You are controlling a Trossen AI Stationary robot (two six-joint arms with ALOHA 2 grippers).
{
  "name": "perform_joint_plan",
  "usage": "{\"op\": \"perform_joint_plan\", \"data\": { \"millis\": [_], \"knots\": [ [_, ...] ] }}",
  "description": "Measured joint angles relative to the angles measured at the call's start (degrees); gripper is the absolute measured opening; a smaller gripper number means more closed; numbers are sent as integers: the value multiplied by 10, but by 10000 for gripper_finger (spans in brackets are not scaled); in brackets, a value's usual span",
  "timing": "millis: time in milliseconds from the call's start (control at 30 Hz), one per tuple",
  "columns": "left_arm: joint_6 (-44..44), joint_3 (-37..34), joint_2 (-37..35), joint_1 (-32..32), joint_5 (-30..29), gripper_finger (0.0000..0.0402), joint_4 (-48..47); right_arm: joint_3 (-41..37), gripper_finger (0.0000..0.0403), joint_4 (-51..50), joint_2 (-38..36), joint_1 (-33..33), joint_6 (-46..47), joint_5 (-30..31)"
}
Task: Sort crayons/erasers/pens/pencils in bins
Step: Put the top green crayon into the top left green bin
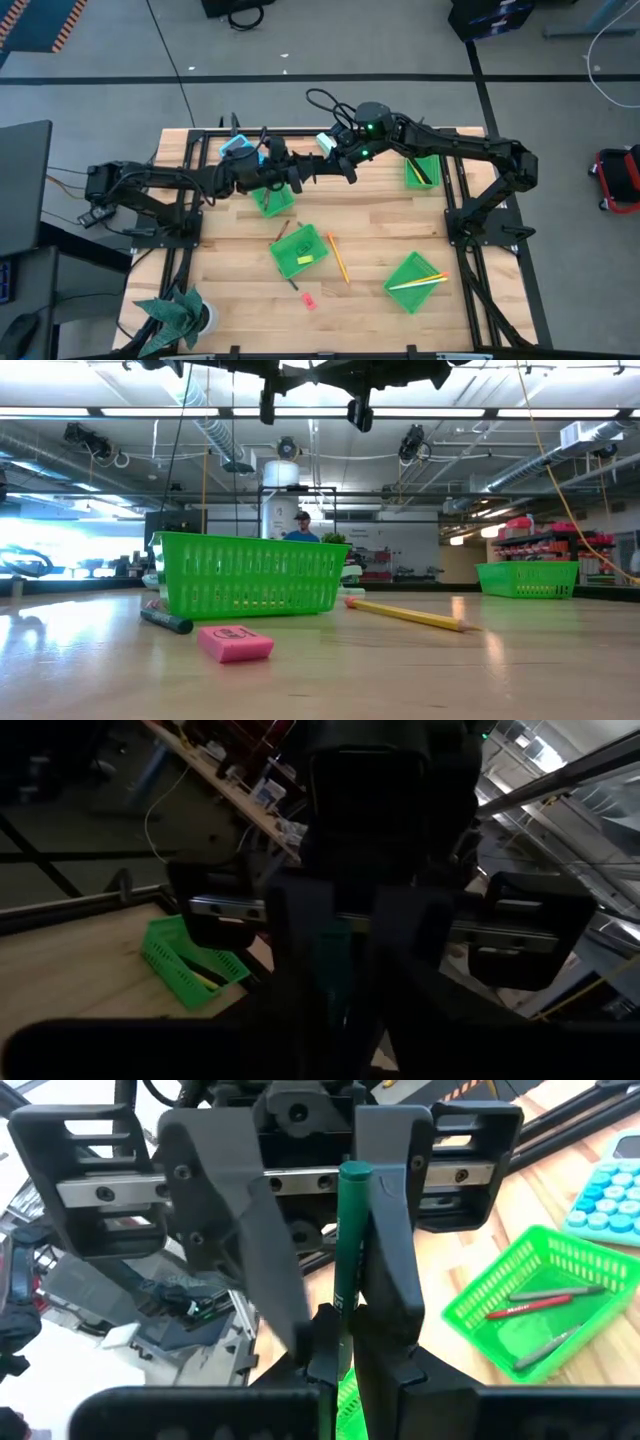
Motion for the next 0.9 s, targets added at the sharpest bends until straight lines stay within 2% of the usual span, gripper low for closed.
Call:
{"op": "perform_joint_plan", "data": {
  "millis": [333,500,700,900],
  "knots": [
    [1,0,0,0,4,27,-2,0,28,0,0,0,-11,2],
    [-1,0,0,0,7,25,-1,0,28,0,0,0,-11,2],
    [-4,0,-2,8,12,55,0,0,33,-1,0,0,-13,6],
    [-4,0,-3,29,37,25,-4,0,66,-3,0,0,-7,8]
  ]
}}
